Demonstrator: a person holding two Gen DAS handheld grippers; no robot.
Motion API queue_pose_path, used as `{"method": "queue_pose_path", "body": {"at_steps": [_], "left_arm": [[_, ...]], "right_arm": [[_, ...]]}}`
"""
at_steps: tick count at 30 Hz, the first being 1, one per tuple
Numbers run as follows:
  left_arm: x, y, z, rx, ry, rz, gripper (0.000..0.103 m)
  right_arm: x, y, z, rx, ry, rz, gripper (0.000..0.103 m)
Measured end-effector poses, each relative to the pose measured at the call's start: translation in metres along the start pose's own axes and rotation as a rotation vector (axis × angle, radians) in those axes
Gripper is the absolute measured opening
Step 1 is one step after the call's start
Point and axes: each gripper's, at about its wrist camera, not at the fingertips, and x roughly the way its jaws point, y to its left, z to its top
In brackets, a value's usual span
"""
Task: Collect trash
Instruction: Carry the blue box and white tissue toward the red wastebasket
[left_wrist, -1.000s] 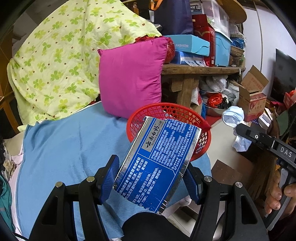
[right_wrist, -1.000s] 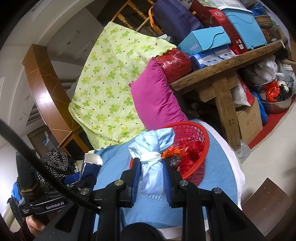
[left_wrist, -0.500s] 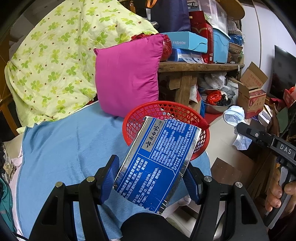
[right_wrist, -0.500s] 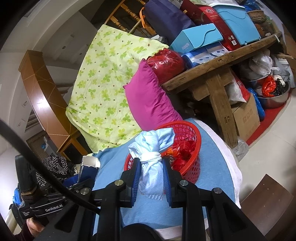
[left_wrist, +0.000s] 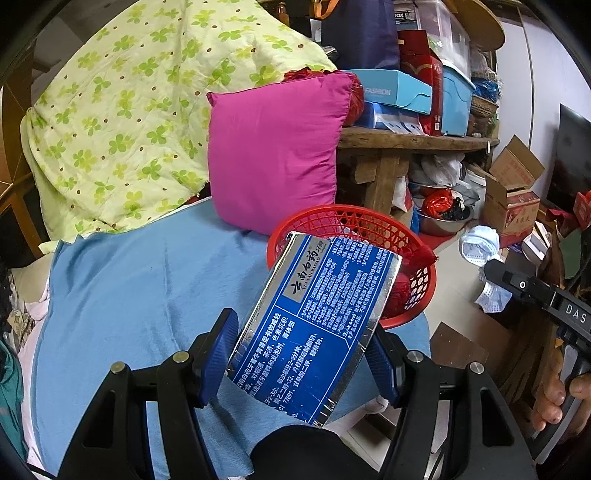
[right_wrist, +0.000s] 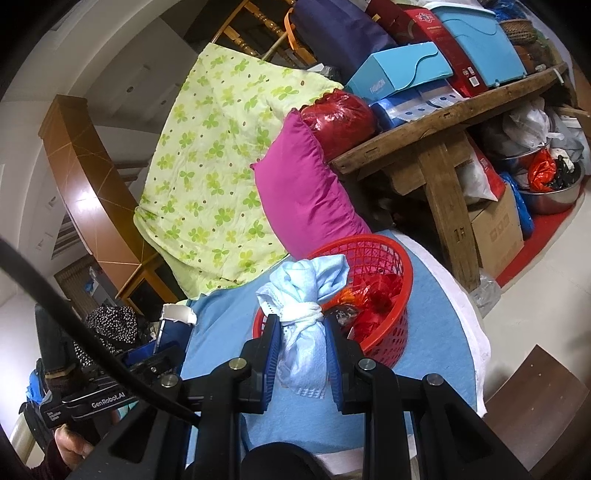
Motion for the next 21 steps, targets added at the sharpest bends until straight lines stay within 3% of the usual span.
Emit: {"method": "queue_pose_path", "body": {"at_steps": [21], "left_arm": [[0.007,-0.005,0.005,0.063,-0.037,0.067,0.068]], "right_arm": [[0.022,0.018,0.003,-0.042,0.029,0.027,0.026]]}}
